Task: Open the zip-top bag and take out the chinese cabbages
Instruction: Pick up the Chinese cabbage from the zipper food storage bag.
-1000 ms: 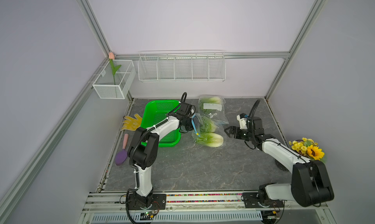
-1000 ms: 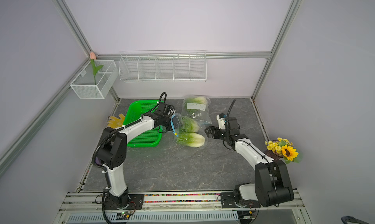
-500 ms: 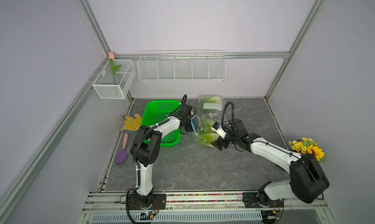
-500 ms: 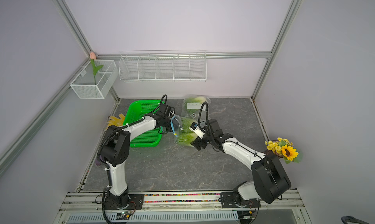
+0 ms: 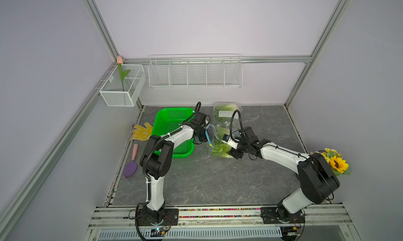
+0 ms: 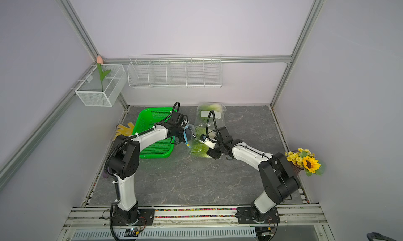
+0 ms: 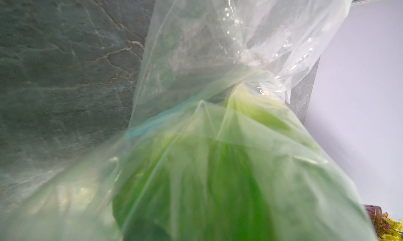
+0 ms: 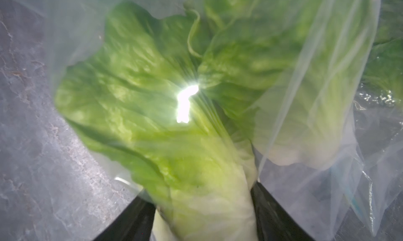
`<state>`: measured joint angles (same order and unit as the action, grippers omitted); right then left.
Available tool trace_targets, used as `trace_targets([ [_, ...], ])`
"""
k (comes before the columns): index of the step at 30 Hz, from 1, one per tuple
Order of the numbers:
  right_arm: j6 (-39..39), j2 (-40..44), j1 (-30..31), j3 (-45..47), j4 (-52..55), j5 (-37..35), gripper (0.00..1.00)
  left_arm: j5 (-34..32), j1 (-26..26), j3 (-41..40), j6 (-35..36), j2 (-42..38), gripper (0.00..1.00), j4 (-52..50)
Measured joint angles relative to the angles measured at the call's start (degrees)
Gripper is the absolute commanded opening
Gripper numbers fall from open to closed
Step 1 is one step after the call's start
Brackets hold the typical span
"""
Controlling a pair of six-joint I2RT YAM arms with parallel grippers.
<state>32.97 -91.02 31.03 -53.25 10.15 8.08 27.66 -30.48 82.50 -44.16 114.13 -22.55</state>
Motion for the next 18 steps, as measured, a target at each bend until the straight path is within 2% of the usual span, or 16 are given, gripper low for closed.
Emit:
trace_targets([
  [5,0.9,-0.8,-0.1,-0.2,0.1,-1.8,0.56,2.0,0.7,0.0,0.1,-0.5,0.00,0.0],
  [18,1.4,-2.6,-1.3,-1.3,0.1,-6.1,0.51,6.6,4.5,0.0,1.1,-7.1,0.00,-3.5],
])
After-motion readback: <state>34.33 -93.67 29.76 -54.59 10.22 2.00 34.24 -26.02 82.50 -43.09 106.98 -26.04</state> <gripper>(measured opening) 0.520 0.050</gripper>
